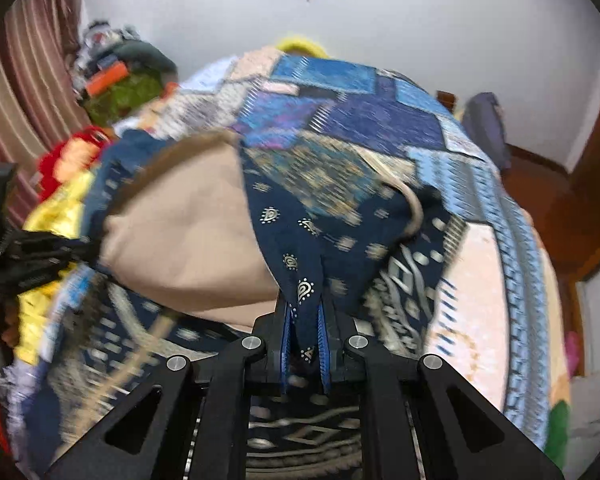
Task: Fold large clothes
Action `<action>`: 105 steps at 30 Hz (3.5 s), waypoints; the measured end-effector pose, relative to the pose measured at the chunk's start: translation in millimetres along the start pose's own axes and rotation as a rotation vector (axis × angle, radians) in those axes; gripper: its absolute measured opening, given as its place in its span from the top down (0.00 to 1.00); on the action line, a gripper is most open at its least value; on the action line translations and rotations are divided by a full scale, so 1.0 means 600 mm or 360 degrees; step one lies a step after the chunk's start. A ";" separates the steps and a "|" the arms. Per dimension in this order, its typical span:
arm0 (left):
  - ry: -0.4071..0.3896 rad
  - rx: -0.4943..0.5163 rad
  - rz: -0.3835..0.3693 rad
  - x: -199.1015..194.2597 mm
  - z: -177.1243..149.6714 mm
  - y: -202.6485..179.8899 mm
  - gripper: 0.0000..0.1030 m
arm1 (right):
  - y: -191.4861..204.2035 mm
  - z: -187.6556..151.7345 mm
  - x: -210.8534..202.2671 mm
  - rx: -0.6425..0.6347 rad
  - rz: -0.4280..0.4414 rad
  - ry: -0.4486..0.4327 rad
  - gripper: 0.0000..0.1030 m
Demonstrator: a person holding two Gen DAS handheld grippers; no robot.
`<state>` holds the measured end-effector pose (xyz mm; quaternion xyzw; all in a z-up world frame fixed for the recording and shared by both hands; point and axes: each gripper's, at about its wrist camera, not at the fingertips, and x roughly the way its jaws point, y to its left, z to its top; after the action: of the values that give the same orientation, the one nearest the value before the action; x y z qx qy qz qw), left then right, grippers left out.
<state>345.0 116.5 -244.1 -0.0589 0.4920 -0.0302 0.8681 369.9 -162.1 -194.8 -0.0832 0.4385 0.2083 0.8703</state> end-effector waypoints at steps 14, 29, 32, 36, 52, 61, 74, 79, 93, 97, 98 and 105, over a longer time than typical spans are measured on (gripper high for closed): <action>0.0005 -0.0038 0.0009 -0.004 -0.005 0.014 0.61 | -0.057 -0.026 -0.013 0.0013 -0.0175 0.0006 0.10; -0.0139 0.0133 0.0047 0.004 0.171 -0.021 0.42 | 0.013 0.139 0.043 0.0037 0.0207 -0.0076 0.10; -0.0100 0.0147 0.0030 0.043 0.198 -0.027 0.42 | 0.011 0.158 0.102 0.0098 0.0284 0.0049 0.15; -0.0067 0.0117 0.0064 0.086 0.220 -0.026 0.56 | 0.006 0.173 0.176 0.0172 0.0402 0.0235 0.41; -0.0278 0.0358 -0.0152 -0.103 0.137 -0.120 0.93 | 0.040 0.132 0.038 0.0028 0.0501 0.0033 0.88; -0.0256 0.0345 -0.0274 -0.194 0.013 -0.136 0.93 | 0.059 0.028 -0.131 0.0004 0.0561 -0.0079 0.88; 0.0074 0.0336 -0.0264 -0.149 -0.200 -0.122 0.93 | 0.068 -0.099 -0.173 0.0009 0.0406 -0.0031 0.88; 0.0089 0.0324 -0.0183 -0.156 -0.239 -0.106 0.93 | 0.072 -0.119 -0.167 -0.0004 0.0345 -0.0008 0.88; -0.0050 0.0278 -0.0026 -0.234 -0.234 -0.052 0.68 | 0.169 -0.092 -0.062 -0.0163 0.0320 0.0135 0.88; -0.0086 0.0230 0.0003 -0.238 -0.213 -0.031 0.68 | 0.144 -0.132 -0.044 -0.0164 0.0291 0.0180 0.88; -0.0094 0.0206 0.0011 -0.233 -0.200 -0.026 0.68 | 0.135 -0.134 -0.050 -0.0149 0.0288 0.0172 0.88; -0.0043 0.0128 -0.0106 -0.154 -0.151 -0.043 0.53 | 0.091 -0.157 -0.081 -0.0151 0.0200 0.0144 0.88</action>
<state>219.7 94.8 -208.1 -0.0409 0.4764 -0.0780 0.8748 251.8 -158.0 -210.4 -0.1061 0.4713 0.2790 0.8299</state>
